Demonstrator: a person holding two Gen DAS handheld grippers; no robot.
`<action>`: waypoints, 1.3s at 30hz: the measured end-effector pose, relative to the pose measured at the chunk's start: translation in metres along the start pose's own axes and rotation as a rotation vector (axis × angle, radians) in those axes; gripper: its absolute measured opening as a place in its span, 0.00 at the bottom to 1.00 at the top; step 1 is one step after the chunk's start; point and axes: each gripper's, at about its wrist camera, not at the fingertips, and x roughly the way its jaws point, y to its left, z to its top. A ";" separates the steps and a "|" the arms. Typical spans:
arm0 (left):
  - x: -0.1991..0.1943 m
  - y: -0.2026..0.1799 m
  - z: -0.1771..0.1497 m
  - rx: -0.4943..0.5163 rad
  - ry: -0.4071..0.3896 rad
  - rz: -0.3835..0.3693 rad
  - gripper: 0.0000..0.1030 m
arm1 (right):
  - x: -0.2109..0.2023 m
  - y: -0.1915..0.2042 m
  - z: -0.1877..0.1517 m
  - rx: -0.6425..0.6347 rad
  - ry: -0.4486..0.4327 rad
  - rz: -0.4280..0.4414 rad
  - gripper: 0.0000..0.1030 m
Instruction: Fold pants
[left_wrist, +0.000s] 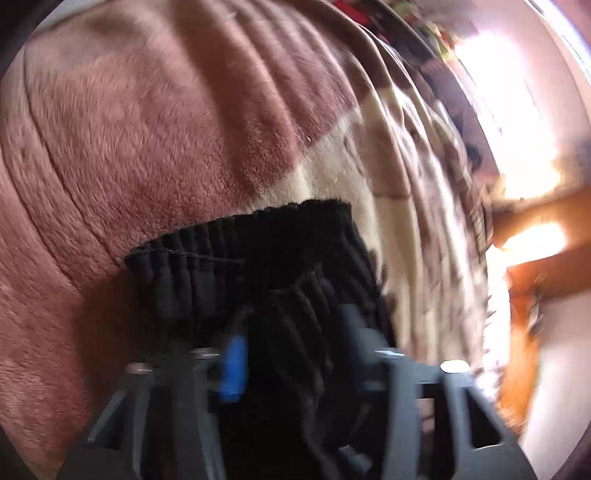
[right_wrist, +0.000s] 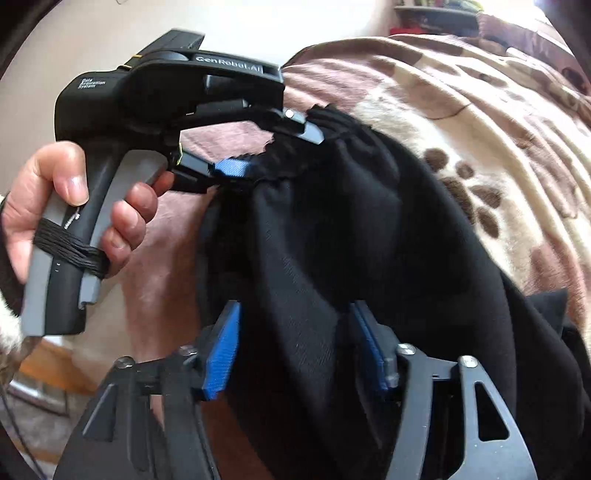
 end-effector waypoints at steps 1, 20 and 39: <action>-0.002 0.000 0.001 -0.020 -0.003 -0.042 0.33 | 0.000 0.006 0.001 -0.021 -0.005 -0.080 0.19; -0.086 0.077 -0.009 -0.013 -0.240 -0.002 0.23 | 0.040 0.063 0.016 -0.083 -0.010 -0.014 0.04; -0.086 -0.066 -0.017 0.379 -0.268 -0.066 0.49 | -0.087 -0.163 0.015 0.285 -0.057 -0.048 0.36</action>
